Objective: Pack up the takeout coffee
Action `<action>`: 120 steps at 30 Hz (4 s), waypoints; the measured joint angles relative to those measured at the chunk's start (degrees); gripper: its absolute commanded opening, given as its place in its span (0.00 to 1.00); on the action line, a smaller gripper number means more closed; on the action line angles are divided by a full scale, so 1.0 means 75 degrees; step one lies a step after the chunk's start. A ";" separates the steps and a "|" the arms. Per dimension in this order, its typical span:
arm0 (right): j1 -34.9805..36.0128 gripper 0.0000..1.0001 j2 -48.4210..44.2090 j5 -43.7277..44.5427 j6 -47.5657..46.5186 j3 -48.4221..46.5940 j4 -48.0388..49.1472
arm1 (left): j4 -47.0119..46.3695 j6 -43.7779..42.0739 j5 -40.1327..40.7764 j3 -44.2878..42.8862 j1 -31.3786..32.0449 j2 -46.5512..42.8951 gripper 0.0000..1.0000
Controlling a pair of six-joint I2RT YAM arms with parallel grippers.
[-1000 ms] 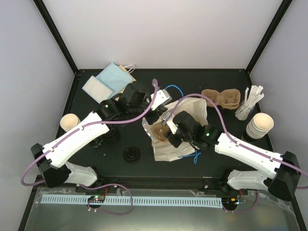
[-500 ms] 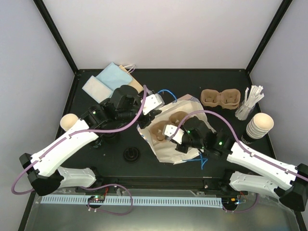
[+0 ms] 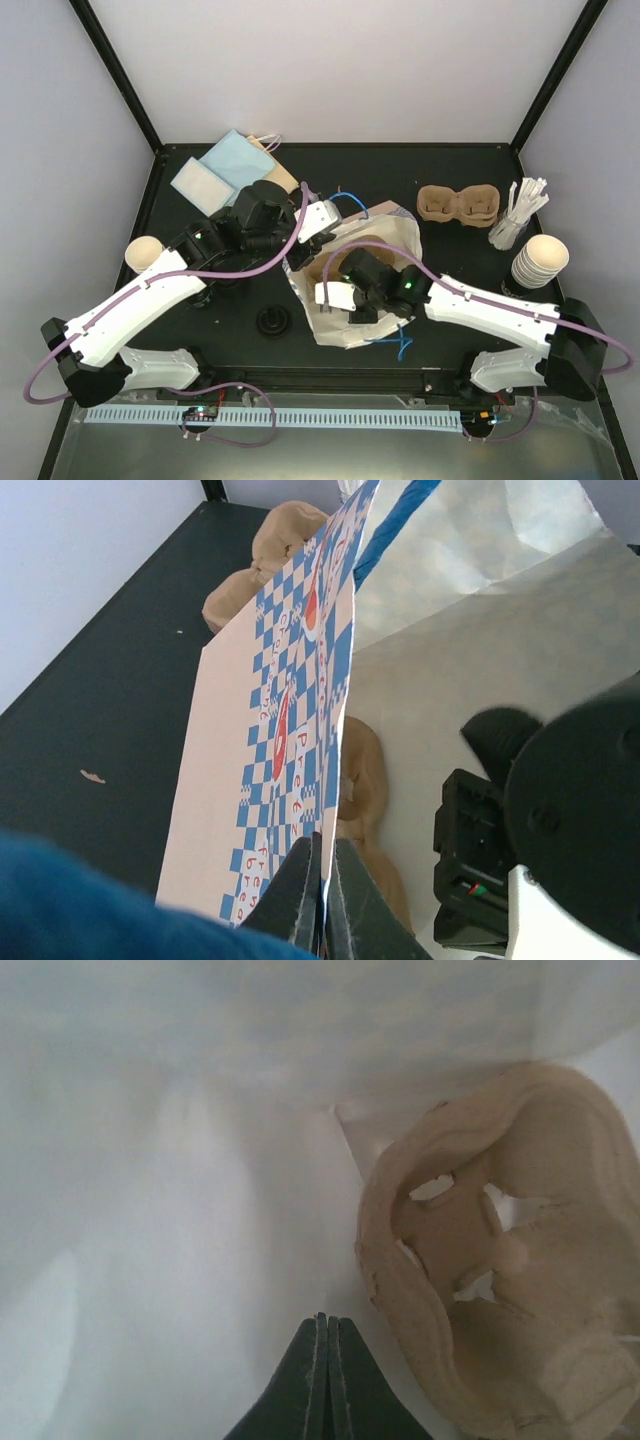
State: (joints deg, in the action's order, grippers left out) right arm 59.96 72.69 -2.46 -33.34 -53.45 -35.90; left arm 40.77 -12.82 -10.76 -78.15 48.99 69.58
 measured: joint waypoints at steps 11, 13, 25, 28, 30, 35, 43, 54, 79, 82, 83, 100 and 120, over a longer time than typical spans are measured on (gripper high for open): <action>0.0393 0.01 0.1137 0.1498 -0.0102 0.0003 0.0175 | -0.0134 0.0020 -0.0420 0.0478 0.0035 -0.0111 0.01; 0.0393 0.01 0.1288 0.1716 -0.0076 0.0003 0.0277 | -0.0143 0.0058 -0.0536 0.0527 0.0029 -0.0131 0.02; 0.0396 0.01 0.1702 0.2229 0.0061 0.0000 0.0472 | -0.0131 0.0134 -0.0746 0.0554 0.0029 -0.0216 0.02; 0.0399 0.01 0.1574 0.2235 0.0067 0.0000 0.0440 | -0.0152 0.0134 -0.0749 0.0554 0.0035 -0.0236 0.02; 0.0402 0.01 0.1387 0.2229 0.0099 0.0000 0.0382 | -0.0157 0.0131 -0.0749 0.0554 0.0038 -0.0236 0.02; 0.0402 0.01 0.0635 0.2212 0.0210 0.0000 0.0326 | -0.0157 0.0131 -0.0784 0.0554 0.0050 -0.0236 0.01; 0.0434 0.01 0.0172 0.2060 0.0291 0.0003 0.0335 | -0.0154 0.0111 -0.0793 0.0554 0.0082 -0.0236 0.01; 0.0973 0.01 0.0117 0.1795 0.0047 0.0259 0.0539 | -0.0119 -0.0353 -0.0764 0.0551 0.0134 -0.0309 0.02; 0.1947 0.01 0.0522 0.2398 0.0207 0.0842 0.1035 | -0.0038 -0.0889 -0.0618 0.0720 0.0402 -0.0568 0.02; 0.1935 0.01 0.0522 0.2734 0.0289 0.0839 0.1157 | -0.0035 -0.0889 -0.0612 0.0758 0.0495 -0.0580 0.01; 0.1923 0.01 0.0522 0.2795 0.0303 0.0831 0.1180 | -0.0041 -0.0889 -0.0612 0.0766 0.0522 -0.0580 0.01; 0.1562 0.01 0.1562 0.3057 0.0344 0.0562 0.1311 | -0.0064 -0.0883 -0.0490 0.0810 0.0737 -0.0775 0.02; 0.1370 0.01 0.1728 0.3445 0.0099 0.0670 0.1842 | 0.0044 -0.0866 -0.0597 0.0810 0.0801 -0.0775 0.01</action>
State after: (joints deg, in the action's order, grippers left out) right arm 70.24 85.65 23.38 -32.60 -48.42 -22.09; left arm 41.10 -19.31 -15.25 -72.07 55.00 63.77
